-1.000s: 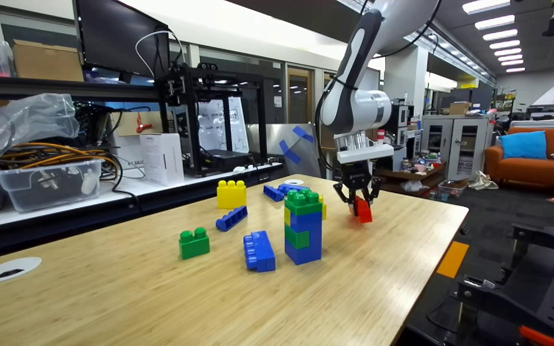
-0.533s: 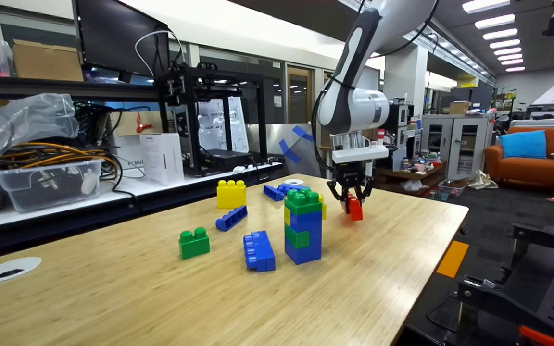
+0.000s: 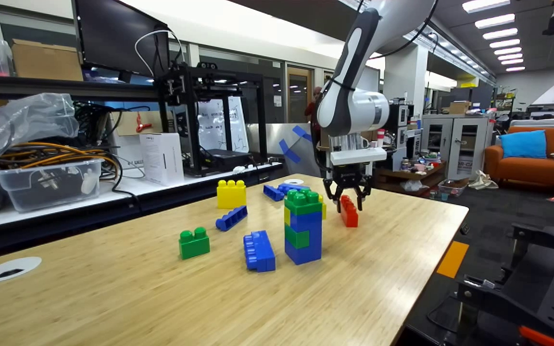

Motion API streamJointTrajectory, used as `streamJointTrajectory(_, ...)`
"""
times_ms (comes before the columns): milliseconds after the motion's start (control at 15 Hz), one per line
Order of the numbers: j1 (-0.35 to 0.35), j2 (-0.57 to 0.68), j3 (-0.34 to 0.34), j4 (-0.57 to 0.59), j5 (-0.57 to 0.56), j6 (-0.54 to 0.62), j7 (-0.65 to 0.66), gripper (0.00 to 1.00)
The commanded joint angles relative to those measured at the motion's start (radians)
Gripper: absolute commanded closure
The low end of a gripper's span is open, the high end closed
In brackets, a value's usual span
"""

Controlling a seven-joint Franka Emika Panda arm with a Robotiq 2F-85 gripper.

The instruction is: Detach the red Lego from the stack of Lego's and put it on the table

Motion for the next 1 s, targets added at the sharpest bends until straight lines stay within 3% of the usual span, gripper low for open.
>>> streamJointTrajectory(0, 0.024, -0.076, -0.013, -0.081, 0.003, 0.033, 0.001, 0.06)
streamJointTrajectory(133, 0.055, -0.164, -0.029, -0.146, -0.015, 0.019, 0.018, 0.0)
streamJointTrajectory(467, 0.142, -0.507, -0.046, -0.32, -0.14, -0.117, 0.079, 0.0)
streamJointTrajectory(733, 0.14, -0.771, 0.06, -0.386, -0.272, -0.347, 0.082, 0.0)
streamJointTrajectory(933, 0.136, -0.888, 0.163, -0.408, -0.312, -0.432, 0.048, 0.0)
